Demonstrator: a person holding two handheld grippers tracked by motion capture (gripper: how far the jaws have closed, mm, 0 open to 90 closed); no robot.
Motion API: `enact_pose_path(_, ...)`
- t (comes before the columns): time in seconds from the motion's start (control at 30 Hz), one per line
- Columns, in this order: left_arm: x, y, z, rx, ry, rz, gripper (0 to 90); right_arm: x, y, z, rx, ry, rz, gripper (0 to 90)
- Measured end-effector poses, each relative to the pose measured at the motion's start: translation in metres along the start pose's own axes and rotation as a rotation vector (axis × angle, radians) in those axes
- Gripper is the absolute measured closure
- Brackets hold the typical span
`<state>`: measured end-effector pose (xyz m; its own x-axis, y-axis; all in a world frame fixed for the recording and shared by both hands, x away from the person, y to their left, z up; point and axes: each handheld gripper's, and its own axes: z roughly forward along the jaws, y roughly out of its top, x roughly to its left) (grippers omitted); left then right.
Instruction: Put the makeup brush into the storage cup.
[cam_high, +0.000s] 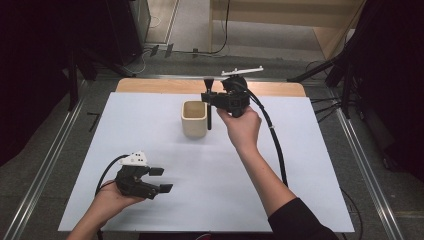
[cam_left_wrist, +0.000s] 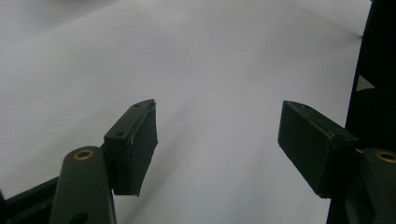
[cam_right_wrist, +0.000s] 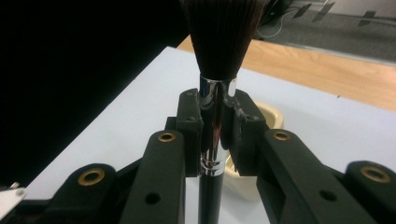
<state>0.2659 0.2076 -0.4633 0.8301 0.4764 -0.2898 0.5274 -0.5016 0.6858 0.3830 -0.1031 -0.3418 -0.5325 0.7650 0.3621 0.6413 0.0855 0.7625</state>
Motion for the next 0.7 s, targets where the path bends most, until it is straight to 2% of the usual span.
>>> enact_pose_path(0.27, 0.000, 0.000, 0.000, -0.001, 0.000, 0.002, 28.9, 0.004, 0.004, 0.005, -0.048, -0.022, -0.042, 78.2)
enact_pose_path(0.5, 0.000, 0.000, 0.000, -0.001, -0.001, 0.001, 28.9, 0.006, 0.005, 0.012, -0.090, -0.035, -0.058, 78.1)
enact_pose_path(0.57, 0.000, 0.000, 0.000, -0.001, -0.001, 0.001, 28.9, 0.006, 0.005, 0.015, -0.106, -0.038, -0.085, 78.0)
enact_pose_path(0.7, 0.000, 0.000, 0.000, 0.001, -0.004, 0.001, 28.9, 0.008, 0.006, 0.018, -0.124, -0.048, -0.103, 78.0)
